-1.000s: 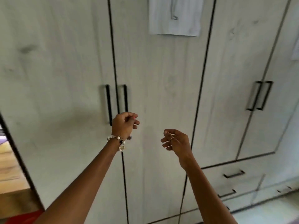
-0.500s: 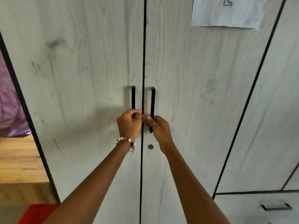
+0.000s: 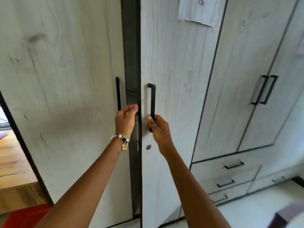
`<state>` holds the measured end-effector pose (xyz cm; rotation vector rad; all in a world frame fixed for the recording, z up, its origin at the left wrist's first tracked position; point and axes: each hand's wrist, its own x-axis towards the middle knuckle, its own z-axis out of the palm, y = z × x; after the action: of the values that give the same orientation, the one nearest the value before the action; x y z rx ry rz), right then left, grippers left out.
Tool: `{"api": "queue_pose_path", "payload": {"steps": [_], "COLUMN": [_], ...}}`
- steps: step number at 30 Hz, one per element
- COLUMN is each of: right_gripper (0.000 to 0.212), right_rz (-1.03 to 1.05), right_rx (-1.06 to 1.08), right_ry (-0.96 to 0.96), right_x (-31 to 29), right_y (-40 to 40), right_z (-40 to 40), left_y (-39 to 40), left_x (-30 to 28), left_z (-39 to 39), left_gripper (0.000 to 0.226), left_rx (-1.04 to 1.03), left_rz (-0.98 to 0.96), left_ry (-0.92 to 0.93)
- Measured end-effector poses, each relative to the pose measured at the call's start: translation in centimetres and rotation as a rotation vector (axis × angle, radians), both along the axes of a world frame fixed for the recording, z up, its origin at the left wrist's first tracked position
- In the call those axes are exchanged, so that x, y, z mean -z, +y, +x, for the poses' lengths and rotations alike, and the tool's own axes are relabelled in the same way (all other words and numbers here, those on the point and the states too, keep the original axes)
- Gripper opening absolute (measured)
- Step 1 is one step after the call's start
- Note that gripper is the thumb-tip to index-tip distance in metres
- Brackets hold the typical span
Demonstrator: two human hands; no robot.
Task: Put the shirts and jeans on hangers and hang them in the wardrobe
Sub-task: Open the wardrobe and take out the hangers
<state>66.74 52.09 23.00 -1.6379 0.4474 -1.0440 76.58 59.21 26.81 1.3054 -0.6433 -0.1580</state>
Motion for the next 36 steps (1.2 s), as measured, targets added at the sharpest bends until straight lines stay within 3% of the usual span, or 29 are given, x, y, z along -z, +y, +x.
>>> {"api": "queue_pose_path", "payload": {"steps": [11, 17, 26, 31, 36], "right_gripper": [0.027, 0.025, 0.031, 0.030, 0.034], "right_rz": [0.060, 0.053, 0.243, 0.461, 0.576], "right_rx": [0.234, 0.294, 0.324, 0.247, 0.313], "right_ry": [-0.111, -0.113, -0.099, -0.149, -0.215], "right_x": [-1.0, -0.5, -1.6, -1.9, -2.0], "right_y": [1.4, -3.1, -12.0, -15.4, -17.1], "right_z": [-16.6, -25.2, -34.5, -37.3, -37.6], "left_y": [-1.1, -6.0, -15.4, -19.0, -20.6], "left_x": [1.0, 1.4, 1.5, 2.0, 3.0], "left_z": [-16.5, -23.8, -34.1, -35.8, -35.5], "left_gripper": [0.015, 0.052, 0.073, 0.070, 0.078], "left_rx": [0.328, 0.388, 0.196, 0.223, 0.255], "left_rz": [-0.147, -0.109, 0.037, 0.126, 0.218], "left_ry": [-0.195, -0.582, -0.754, -0.812, -0.860]}}
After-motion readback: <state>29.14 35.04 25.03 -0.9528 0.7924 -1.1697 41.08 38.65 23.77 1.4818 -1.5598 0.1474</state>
